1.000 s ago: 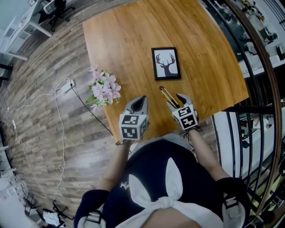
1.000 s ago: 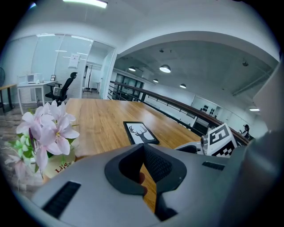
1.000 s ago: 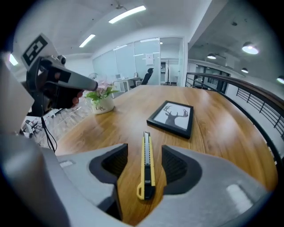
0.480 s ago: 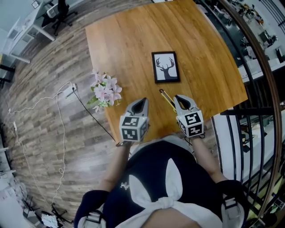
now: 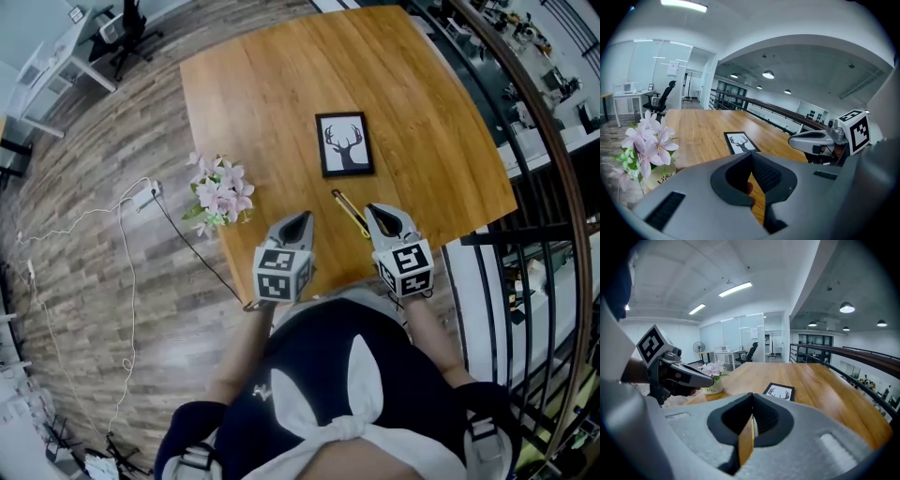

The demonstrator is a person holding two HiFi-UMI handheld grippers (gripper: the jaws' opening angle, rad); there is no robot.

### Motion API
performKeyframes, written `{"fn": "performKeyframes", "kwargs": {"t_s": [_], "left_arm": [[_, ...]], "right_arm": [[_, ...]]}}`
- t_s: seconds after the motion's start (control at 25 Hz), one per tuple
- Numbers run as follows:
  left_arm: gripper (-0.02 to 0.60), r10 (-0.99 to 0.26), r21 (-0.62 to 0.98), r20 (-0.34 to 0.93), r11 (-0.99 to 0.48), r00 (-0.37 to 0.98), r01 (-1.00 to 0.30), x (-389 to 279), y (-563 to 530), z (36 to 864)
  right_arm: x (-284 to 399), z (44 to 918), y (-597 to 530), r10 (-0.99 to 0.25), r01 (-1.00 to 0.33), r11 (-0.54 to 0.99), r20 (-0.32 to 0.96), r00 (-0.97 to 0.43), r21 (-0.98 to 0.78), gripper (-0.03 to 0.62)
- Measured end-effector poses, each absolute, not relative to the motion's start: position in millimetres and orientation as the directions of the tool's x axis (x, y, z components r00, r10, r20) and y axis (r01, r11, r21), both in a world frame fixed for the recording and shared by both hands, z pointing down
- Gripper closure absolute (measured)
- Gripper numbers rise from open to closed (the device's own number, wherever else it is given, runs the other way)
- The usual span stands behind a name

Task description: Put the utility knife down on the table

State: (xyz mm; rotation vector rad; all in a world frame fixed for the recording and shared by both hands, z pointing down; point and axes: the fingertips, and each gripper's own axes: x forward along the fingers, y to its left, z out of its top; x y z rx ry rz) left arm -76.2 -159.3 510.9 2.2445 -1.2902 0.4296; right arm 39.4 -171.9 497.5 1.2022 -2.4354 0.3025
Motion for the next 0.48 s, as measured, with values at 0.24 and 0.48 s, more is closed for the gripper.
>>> {"fn": "performKeyframes", "kwargs": {"t_s": [0.24, 0.48], "left_arm": [[0.574, -0.700, 0.271, 0.508, -0.423, 0.502, -0.864, -73.7, -155.4, 511.5], [0.572, -0.698, 0.276, 0.503, -0.428, 0.509, -0.861, -71.6, -154.9, 509.0]], "right_arm": [[37.5, 499.1, -166.6, -0.702, -0.790, 0.614, 0.456, -0.547, -0.003, 0.597], [37.3, 500.7, -164.7, -0.700, -0.792, 0.610, 0.468, -0.540, -0.002, 0.597]]}}
